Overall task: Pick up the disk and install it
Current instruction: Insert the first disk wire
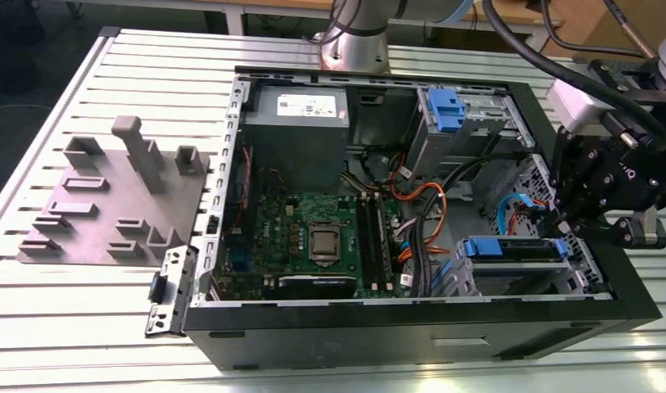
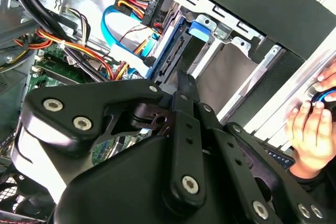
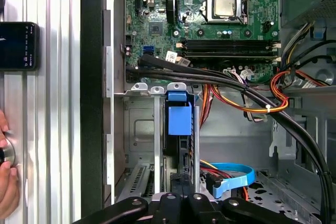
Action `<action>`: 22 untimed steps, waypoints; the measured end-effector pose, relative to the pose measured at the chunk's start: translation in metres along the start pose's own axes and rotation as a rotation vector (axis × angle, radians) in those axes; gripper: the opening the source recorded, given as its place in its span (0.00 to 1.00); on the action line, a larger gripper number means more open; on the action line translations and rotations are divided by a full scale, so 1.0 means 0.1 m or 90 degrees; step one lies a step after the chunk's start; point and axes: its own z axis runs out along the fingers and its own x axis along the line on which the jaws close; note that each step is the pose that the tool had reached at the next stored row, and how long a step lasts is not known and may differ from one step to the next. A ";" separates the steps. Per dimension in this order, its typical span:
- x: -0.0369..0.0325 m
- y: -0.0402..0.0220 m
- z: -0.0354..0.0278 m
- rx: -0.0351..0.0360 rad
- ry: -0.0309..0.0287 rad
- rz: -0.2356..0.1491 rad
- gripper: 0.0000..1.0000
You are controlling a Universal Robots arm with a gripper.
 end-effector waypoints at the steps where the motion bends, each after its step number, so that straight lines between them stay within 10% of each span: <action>1: 0.000 -0.002 0.000 0.0000 0.0000 0.000 0.11; 22: -0.140 -0.148 -0.003 -0.0001 0.0002 0.000 0.11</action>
